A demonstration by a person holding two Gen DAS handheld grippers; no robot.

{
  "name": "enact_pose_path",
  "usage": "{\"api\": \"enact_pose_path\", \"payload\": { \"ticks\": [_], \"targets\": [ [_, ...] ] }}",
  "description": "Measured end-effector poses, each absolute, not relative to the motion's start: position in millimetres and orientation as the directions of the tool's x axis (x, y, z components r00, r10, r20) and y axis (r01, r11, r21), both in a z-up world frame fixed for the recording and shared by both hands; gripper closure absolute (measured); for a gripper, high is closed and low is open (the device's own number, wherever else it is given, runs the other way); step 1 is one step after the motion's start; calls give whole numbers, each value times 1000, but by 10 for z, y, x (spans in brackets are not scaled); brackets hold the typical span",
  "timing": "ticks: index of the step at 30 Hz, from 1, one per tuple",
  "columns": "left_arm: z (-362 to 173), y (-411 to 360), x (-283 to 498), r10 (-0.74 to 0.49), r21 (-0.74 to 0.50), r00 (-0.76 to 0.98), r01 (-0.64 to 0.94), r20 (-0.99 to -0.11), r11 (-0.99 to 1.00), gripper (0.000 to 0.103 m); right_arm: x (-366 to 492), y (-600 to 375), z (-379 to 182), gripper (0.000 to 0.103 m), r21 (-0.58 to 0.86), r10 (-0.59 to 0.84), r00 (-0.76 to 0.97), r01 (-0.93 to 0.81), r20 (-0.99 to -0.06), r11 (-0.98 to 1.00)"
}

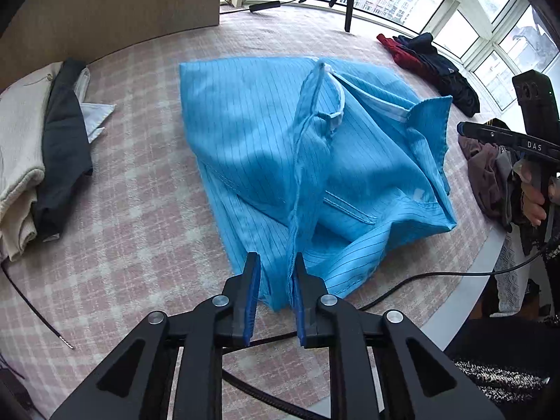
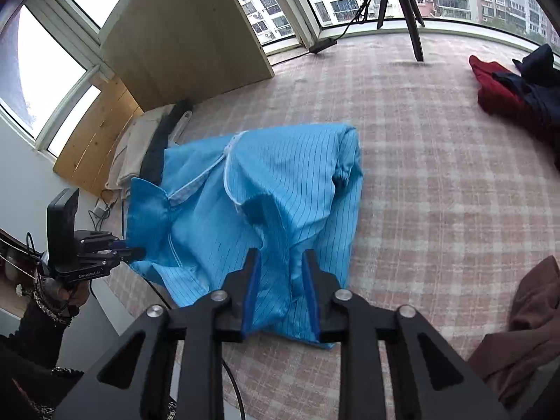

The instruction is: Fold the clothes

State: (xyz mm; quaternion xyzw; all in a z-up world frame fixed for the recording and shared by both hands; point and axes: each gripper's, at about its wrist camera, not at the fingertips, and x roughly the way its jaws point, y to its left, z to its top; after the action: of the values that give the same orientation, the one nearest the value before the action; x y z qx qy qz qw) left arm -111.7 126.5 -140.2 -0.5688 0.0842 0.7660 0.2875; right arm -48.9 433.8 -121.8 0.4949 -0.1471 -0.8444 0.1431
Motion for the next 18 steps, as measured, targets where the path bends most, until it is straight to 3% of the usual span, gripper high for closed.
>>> {"api": "enact_pose_path", "payload": {
  "ticks": [5, 7, 8, 14, 15, 16, 18],
  "targets": [
    [-1053, 1413, -1060, 292, -71, -302, -574, -908, -816, 82, -819, 4175, -1343, 63, 386, -420, -412, 167, -809, -907],
    [-916, 1512, -1036, 323, -74, -316, -603, -892, -794, 74, -847, 4108, -1454, 98, 471, -507, -306, 188, -806, -862],
    [-870, 1567, -1034, 345, -89, -308, -620, -887, -780, 69, -825, 4082, -1475, 99, 499, -538, -266, 203, -800, -843],
    [-1043, 2209, -1089, 370, -110, -222, -710, -902, -695, 68, -751, 4175, -1375, 96, 589, -630, -183, 233, -755, -774],
    [-1088, 2320, -1108, 376, -125, -201, -718, -904, -685, 68, -780, 4241, -1314, 90, 596, -639, -192, 237, -745, -767],
    [-1121, 2435, -1122, 381, -136, -186, -724, -906, -676, 68, -815, 4309, -1240, 76, 600, -645, -212, 241, -735, -763],
    [-1180, 2646, -1128, 383, -134, -177, -740, -907, -659, 68, -900, 4422, -1116, 68, 582, -635, -269, 254, -724, -772]
  ]
}}
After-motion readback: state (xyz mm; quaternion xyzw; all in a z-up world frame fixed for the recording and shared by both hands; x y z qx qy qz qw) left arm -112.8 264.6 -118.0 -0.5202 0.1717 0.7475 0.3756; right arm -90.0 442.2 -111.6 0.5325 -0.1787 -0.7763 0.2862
